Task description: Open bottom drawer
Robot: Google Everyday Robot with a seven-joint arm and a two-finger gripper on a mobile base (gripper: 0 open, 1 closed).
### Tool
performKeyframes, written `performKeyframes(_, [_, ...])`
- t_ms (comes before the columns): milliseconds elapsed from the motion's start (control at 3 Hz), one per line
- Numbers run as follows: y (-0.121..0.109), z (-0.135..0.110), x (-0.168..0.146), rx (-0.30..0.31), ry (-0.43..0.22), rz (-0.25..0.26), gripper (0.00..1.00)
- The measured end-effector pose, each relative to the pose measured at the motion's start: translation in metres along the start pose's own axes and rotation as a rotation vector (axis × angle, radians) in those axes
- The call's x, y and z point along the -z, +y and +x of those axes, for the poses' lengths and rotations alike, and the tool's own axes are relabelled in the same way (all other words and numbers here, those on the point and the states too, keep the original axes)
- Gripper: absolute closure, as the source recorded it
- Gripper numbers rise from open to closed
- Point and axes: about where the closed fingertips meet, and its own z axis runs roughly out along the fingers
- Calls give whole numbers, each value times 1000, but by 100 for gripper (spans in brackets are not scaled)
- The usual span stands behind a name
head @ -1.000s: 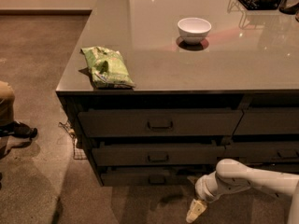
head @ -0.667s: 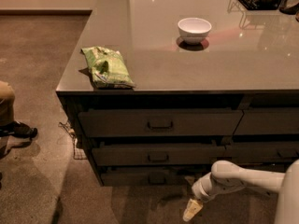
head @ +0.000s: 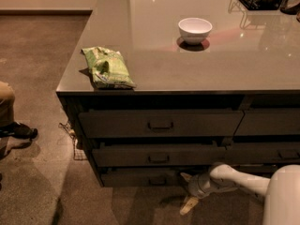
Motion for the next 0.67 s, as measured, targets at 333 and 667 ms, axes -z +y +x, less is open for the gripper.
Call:
performKeyframes(333, [-17,3,-17,20,-38,9,0])
performKeyframes(667, [-42,1,-40,42,-76,6,0])
